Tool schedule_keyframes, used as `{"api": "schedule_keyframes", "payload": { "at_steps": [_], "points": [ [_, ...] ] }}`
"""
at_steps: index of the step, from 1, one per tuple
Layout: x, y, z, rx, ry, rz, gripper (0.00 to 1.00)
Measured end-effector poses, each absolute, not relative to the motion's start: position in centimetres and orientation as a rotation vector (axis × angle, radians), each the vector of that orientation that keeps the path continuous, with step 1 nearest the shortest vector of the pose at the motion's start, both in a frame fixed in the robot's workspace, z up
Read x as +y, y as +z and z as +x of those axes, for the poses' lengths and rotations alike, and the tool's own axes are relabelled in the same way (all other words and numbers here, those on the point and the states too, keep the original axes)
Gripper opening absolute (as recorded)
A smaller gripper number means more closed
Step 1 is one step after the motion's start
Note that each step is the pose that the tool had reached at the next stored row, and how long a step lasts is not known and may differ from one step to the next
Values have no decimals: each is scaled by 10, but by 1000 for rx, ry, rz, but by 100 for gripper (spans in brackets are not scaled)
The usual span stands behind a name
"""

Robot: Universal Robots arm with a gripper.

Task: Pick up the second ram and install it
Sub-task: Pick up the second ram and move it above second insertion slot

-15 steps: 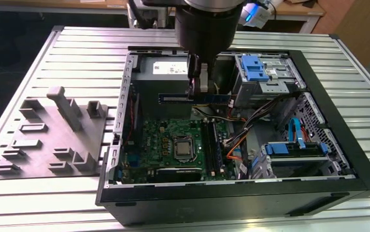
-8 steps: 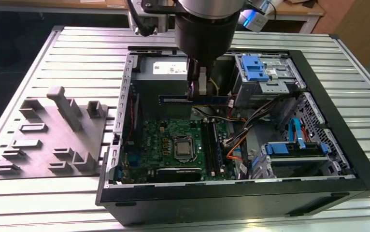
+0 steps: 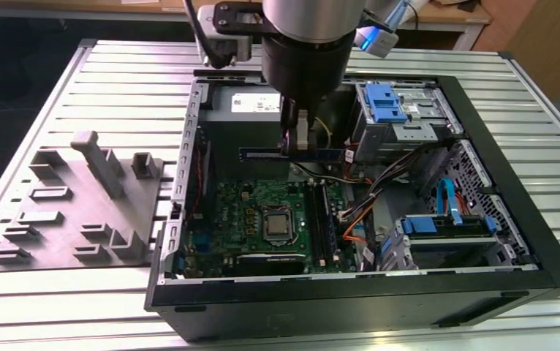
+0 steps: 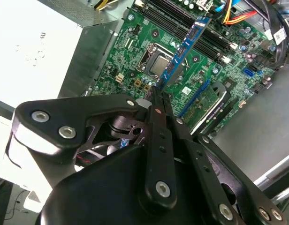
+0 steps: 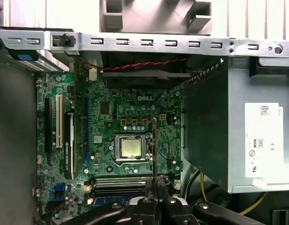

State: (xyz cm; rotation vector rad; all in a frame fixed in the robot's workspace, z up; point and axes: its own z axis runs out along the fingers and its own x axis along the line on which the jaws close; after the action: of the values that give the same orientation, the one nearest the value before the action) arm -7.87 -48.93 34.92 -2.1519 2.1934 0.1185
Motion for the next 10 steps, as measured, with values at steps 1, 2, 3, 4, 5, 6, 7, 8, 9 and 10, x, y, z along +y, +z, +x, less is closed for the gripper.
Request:
{"api": "schedule_keyframes", "payload": {
  "at_steps": [1, 2, 3, 4, 5, 6, 7, 8, 9, 10],
  "points": [
    [-489, 347, -79, 2191, 118, -2154, 11],
    [-489, 346, -79, 2189, 118, -2156, 11],
    [-489, 344, -79, 2186, 118, -2159, 11],
    [-489, 342, -79, 2184, 119, -2161, 11],
    [-489, 340, -79, 2182, 119, -2163, 11],
    [-489, 338, -79, 2180, 119, -2164, 11],
    [-489, 337, -79, 2179, 120, -2165, 11],
    [-489, 335, -79, 2178, 120, -2165, 11],
    [-489, 333, -79, 2178, 121, -2166, 11],
    [-489, 332, -79, 2177, 121, -2167, 11]
  ]
}}
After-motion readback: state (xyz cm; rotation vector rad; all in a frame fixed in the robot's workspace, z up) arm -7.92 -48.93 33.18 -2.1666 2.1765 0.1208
